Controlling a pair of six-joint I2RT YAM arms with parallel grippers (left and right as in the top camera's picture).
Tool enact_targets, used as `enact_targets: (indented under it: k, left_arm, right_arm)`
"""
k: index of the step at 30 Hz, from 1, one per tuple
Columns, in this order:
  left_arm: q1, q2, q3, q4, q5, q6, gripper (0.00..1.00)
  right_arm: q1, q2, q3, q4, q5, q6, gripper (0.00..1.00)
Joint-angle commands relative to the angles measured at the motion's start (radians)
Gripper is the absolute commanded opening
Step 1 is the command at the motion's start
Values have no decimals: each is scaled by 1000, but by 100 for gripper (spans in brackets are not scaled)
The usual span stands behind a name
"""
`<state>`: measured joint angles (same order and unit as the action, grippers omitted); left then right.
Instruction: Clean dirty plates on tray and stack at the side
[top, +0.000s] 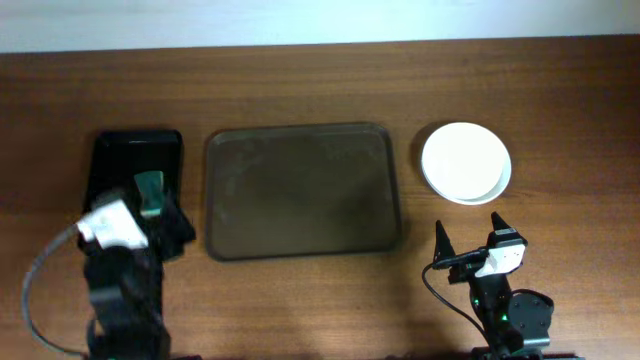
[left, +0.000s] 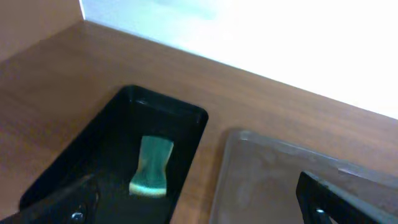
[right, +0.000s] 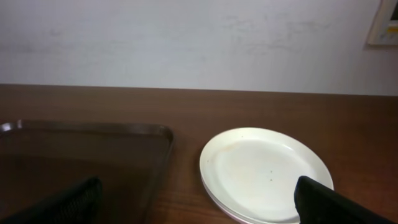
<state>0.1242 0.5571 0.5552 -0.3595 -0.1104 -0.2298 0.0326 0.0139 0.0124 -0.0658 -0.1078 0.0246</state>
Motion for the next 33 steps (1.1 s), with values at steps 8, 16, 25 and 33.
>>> enact_targets:
  k: [8, 16, 25, 33]
  left_arm:
    - [-62, -553, -547, 328, -9, 66, 99]
    - [-91, -552, -546, 286, 2, 201, 99]
    - [-91, -552, -546, 286, 2, 201, 99]
    - [-91, -552, -546, 286, 2, 201, 99]
  right_arm:
    - [7, -6, -7, -2, -13, -2, 98]
    - [7, -6, -7, -2, -13, -2, 98]
    - [7, -6, -7, -2, -13, -2, 98]
    - [7, -6, -7, -2, -13, -2, 98]
